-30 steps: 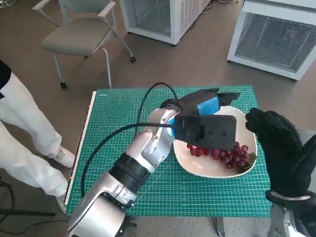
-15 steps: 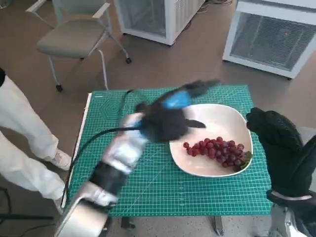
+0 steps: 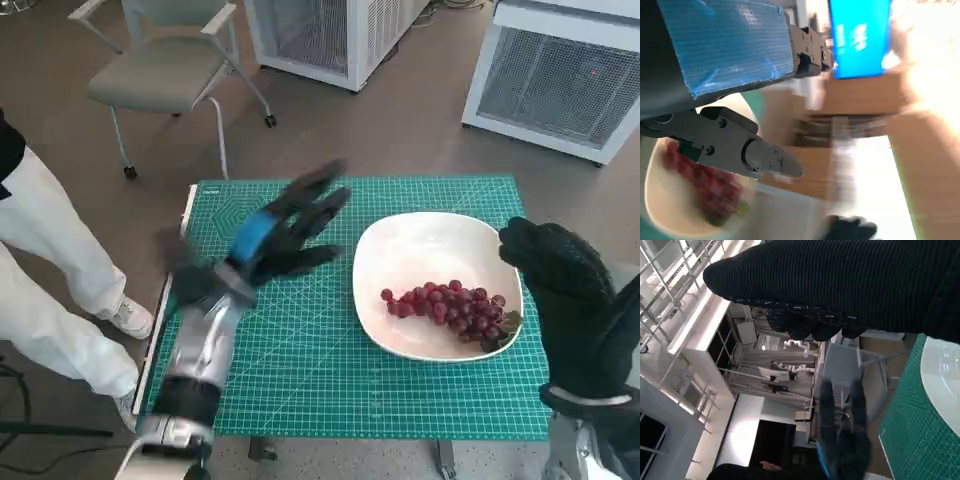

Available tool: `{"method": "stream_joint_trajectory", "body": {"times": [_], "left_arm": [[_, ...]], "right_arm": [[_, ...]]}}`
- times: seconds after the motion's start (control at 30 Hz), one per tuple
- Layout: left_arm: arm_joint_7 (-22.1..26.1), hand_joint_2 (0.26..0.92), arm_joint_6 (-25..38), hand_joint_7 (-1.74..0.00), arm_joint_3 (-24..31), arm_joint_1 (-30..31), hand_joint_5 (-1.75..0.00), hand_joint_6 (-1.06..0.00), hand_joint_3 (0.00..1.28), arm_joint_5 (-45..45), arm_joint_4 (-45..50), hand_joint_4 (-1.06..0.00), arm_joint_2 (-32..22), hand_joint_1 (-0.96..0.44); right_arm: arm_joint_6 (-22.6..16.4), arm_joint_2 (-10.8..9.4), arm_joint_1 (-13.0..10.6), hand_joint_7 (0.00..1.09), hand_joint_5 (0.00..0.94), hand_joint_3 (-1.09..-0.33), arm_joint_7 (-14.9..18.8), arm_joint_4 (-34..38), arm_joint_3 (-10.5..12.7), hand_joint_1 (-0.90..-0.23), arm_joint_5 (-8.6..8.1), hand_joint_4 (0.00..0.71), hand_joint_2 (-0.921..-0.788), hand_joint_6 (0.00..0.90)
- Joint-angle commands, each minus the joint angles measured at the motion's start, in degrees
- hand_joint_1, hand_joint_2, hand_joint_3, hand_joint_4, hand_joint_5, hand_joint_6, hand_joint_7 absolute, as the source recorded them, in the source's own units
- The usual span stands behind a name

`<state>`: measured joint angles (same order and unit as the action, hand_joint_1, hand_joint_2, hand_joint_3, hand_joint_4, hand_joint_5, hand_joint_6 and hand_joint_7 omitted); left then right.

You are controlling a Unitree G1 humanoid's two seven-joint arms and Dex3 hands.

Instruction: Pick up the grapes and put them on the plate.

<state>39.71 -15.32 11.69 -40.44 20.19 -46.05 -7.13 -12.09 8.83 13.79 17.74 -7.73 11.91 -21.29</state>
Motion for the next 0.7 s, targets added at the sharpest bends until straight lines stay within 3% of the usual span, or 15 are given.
{"method": "stream_joint_trajectory", "body": {"times": [0.03,0.47,0.7], "left_arm": [[1.45,0.903,-2.5,0.0,0.71,3.93,0.0,-0.26,0.0,0.47,1.51,-0.21,-0.3,-0.5],[0.93,0.917,-3.25,0.0,1.01,7.73,0.0,-0.25,0.0,0.79,6.05,-0.2,-0.41,-0.5],[-2.71,0.92,-0.42,0.0,0.77,11.51,0.0,-0.26,0.02,1.0,12.95,-0.21,0.16,-0.46]], "right_arm": [[0.84,0.24,-0.27,0.95,0.696,-0.63,0.46,1.13,-0.37,-0.379,-0.24,0.43,-0.921,0.196],[1.26,0.46,0.51,0.95,0.693,-0.63,0.68,1.68,-0.77,-0.381,-0.24,0.429,-0.921,0.196],[2.22,1.07,1.34,0.95,0.692,-0.629,1.37,2.29,-0.99,-0.381,-0.37,0.43,-0.921,0.197]]}}
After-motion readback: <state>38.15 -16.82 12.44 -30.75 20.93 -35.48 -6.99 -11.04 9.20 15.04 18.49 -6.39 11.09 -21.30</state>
